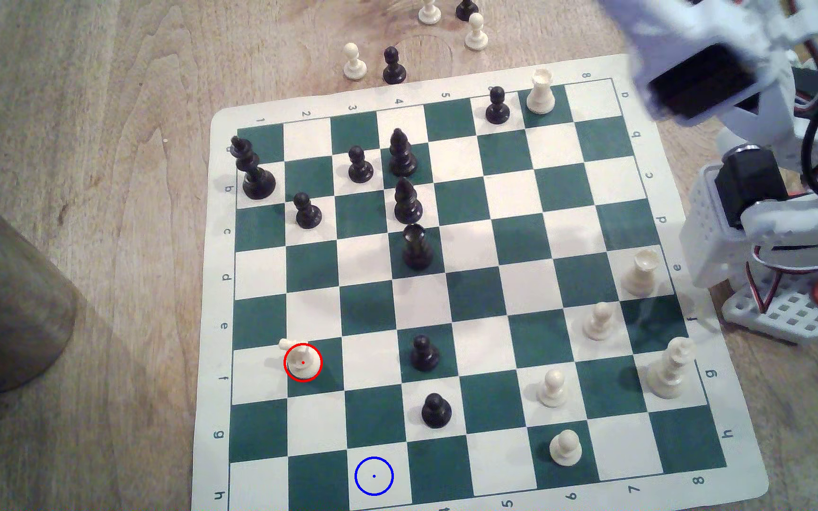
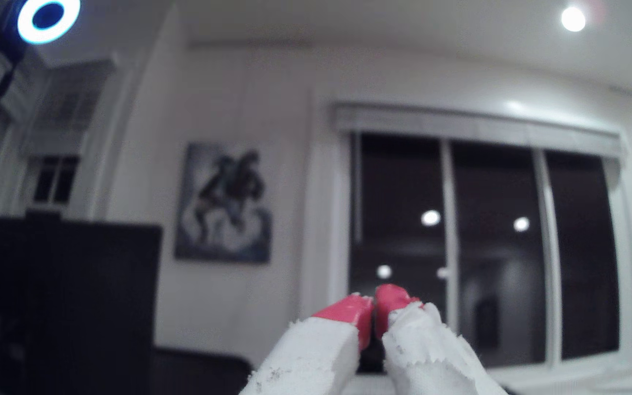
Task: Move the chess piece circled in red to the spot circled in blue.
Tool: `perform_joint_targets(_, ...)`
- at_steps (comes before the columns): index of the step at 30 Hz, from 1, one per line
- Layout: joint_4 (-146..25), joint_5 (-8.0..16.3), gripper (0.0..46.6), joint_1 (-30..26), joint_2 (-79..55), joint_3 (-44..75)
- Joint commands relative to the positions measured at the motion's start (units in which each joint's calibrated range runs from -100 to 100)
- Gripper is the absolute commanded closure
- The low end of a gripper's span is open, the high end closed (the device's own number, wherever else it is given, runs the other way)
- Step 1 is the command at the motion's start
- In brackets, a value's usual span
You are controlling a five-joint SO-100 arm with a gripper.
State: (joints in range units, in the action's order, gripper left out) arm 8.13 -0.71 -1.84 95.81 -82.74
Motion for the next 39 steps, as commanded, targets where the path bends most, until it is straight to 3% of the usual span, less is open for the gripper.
perform_joint_targets(1, -15.66, -0.83, 46.4, -0.46, -7.86, 11.39)
perform_joint_targets(8, -22.71, 0.2, 46.4, -4.45, -30.7, 24.44)
perform_joint_targets(12, -33.27, 3.13, 46.4, -5.23, -44.71, 39.04)
perform_joint_targets(13, -36.96, 4.93, 46.4, -5.31, -50.14, 44.21)
perform_joint_targets(18, -52.03, 10.01, 46.5, -5.78, -63.55, 58.08)
perform_joint_targets(21, -58.17, 11.67, 46.5, -6.33, -67.63, 63.06)
perform_joint_targets(25, -61.94, 12.36, 46.4, -7.03, -72.21, 65.97)
perform_joint_targets(29, -61.53, 13.04, 35.0, -9.07, -75.18, 64.7)
perform_joint_targets(31, -58.99, 13.97, 33.0, -10.48, -78.92, 65.42)
perform_joint_targets(39, -54.73, 13.48, 32.5, -8.75, -93.01, 69.05)
